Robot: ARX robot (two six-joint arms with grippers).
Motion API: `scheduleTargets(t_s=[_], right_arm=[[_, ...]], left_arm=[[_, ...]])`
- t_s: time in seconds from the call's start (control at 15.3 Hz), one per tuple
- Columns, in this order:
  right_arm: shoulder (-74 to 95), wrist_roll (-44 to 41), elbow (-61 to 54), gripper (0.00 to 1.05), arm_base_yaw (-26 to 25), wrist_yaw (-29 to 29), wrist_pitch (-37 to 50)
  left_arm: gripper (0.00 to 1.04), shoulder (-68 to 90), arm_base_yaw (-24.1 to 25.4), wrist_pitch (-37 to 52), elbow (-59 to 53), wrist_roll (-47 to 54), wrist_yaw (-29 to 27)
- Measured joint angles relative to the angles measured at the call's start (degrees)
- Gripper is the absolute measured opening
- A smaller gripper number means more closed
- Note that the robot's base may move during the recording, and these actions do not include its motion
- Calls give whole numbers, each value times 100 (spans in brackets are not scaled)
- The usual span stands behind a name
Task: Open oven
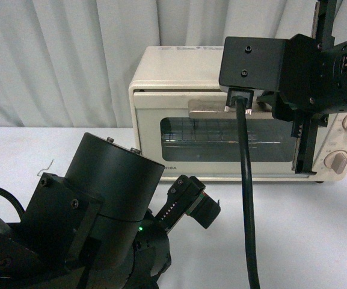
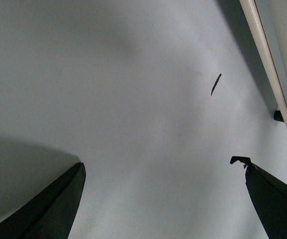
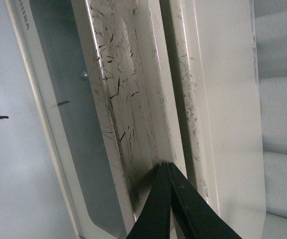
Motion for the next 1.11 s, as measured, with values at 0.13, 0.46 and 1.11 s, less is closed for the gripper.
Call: scheduleTargets(t_s=[0.13, 0.46, 1.11], right_arm=[[-74, 146, -74, 2, -4, -57, -63], [-308, 647, -267, 2, -2, -240, -387], [-778, 1078, -483, 2, 109, -682, -2308]], left_arm=[[98, 0, 0, 0, 0, 0, 2], [98, 0, 0, 0, 0, 0, 0], [98, -2, 0, -2, -9, -4, 11]])
